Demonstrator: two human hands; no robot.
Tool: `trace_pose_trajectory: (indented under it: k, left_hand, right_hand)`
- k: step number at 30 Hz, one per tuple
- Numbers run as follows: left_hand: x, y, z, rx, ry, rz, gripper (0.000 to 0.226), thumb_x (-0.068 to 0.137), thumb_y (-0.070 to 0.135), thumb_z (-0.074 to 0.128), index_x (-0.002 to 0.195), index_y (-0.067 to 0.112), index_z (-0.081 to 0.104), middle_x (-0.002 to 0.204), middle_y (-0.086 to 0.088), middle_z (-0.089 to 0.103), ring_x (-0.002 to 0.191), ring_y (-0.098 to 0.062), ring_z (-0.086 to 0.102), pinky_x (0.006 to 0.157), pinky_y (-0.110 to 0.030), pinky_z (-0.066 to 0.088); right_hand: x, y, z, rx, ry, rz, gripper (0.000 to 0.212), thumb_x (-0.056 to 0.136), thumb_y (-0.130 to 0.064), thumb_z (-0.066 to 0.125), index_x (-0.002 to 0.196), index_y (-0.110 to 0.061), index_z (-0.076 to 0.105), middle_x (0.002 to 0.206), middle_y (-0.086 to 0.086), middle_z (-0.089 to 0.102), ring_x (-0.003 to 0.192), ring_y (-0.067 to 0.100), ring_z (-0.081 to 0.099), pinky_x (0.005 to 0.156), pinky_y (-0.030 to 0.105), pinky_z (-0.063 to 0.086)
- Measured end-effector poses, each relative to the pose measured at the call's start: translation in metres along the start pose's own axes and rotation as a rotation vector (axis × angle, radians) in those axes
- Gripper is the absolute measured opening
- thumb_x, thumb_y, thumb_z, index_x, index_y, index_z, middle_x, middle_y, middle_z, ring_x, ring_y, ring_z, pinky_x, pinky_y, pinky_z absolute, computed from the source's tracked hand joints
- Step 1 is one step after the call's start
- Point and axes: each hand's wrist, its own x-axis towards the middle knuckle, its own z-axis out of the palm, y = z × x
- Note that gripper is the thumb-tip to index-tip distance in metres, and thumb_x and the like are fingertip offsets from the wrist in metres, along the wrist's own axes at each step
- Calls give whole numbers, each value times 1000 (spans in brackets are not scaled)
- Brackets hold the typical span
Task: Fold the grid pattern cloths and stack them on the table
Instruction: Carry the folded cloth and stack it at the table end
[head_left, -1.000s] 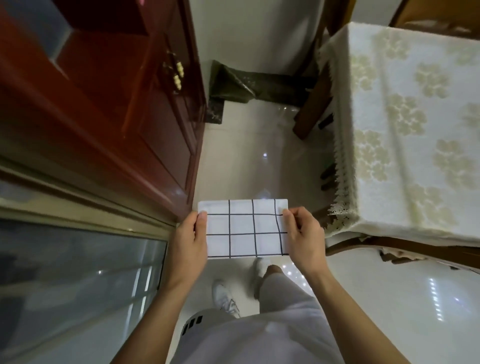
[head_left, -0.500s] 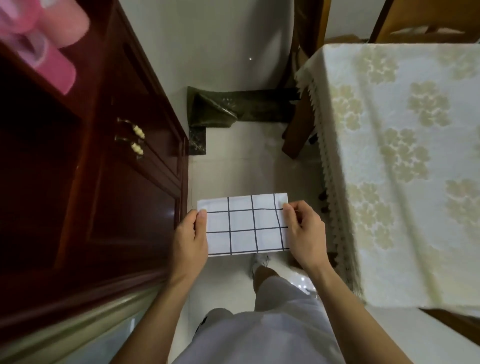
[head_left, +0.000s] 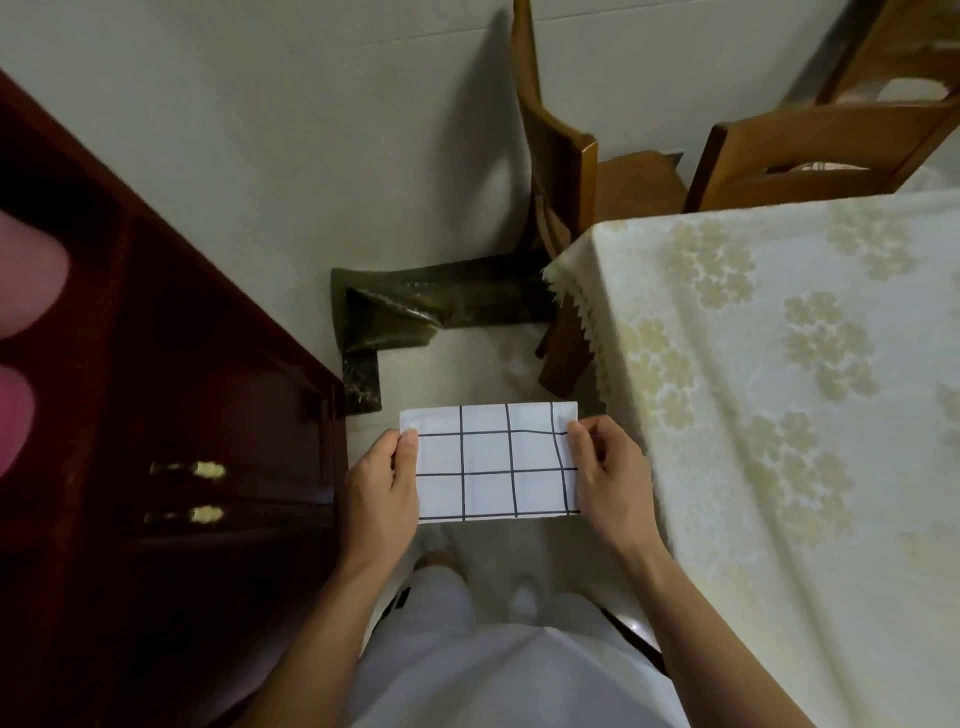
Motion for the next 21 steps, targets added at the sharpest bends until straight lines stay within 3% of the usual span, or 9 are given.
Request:
trace_pose_trajectory:
  k: [3, 9, 14, 18, 21]
  left_hand:
    - [54, 10, 11, -29, -57, 28, 40, 103, 26, 46, 64, 19, 42, 56, 1, 46, 50, -8, 41, 47, -22, 30]
    - [189, 46, 25, -80, -216, 135, 39, 104, 20, 45, 65, 26, 42, 55, 10, 43, 50, 1, 47, 45, -13, 33]
    - [301, 71, 20, -36, -351, 235, 39, 104, 27, 44, 65, 25, 42, 56, 7, 44, 50, -3, 44, 47, -16, 33]
    - [359, 95, 28, 5, -485, 320, 39, 104, 26, 45, 65, 28, 40, 55, 10, 43, 50, 0, 46, 47, -14, 35]
    - [381, 114, 52, 48, -642, 366, 36, 104, 33, 42, 69, 27, 45, 61, 7, 53, 54, -2, 50, 46, -14, 35]
  right_hand:
    - [41, -11, 8, -1, 45, 18, 22, 103, -26, 51, 84, -18, 60, 73, -10, 63, 68, 1, 56, 56, 18, 39]
    - [136, -46, 34, 35, 197, 143, 23, 103, -30, 50, 85, -21, 60, 77, -9, 64, 71, 6, 57, 55, 14, 40]
    - [201, -90, 60, 82, 340, 219, 26, 103, -28, 50, 79, -19, 56, 69, -4, 59, 59, 0, 50, 50, 15, 37]
    - [229, -100, 74, 68, 421, 297, 24, 103, -33, 49, 84, -22, 58, 73, -5, 62, 65, 10, 55, 55, 24, 38]
    - [232, -101, 63, 94, 545, 359, 24, 102, -31, 49, 88, -18, 61, 76, -1, 64, 73, 12, 54, 56, 23, 37]
